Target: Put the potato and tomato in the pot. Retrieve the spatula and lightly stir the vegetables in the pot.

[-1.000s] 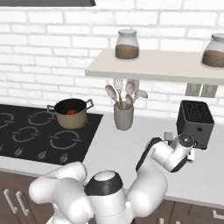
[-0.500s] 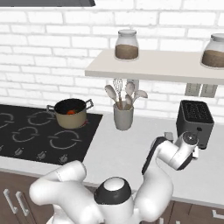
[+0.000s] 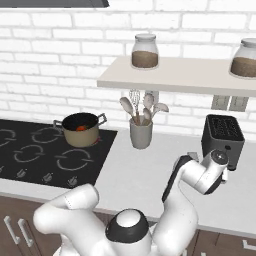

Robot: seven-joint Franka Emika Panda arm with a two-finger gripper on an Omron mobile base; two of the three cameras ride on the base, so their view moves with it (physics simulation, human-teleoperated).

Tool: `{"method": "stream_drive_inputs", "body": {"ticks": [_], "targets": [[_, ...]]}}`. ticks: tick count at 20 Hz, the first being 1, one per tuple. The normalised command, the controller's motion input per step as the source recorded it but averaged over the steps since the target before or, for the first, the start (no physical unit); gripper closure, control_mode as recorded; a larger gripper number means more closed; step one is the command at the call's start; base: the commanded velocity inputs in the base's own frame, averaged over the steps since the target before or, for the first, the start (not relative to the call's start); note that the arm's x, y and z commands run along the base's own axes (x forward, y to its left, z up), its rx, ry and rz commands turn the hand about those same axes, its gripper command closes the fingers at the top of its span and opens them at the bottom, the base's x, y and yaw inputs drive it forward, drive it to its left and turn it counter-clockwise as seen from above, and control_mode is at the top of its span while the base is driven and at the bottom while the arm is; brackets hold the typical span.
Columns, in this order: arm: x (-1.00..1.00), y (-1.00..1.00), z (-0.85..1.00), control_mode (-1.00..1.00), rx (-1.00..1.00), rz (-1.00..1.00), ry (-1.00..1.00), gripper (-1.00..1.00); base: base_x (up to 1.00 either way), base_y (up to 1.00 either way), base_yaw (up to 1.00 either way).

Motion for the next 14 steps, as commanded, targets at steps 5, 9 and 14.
{"method": "stream_drive_inputs", "body": {"ticks": [5,9,14], "targets": [[-0.48,0.91,0.77,-1.00,0.00,0.01,0.00,1.00,0.00,0.00,0.00],[-0.51,1.00,1.00,-1.00,0.00,0.02,0.00,1.00,0.00,0.00,0.00],[-0.64,0.90,1.00,-1.00,0.01,0.00,0.01,1.00,0.00,0.00,0.00]]}}
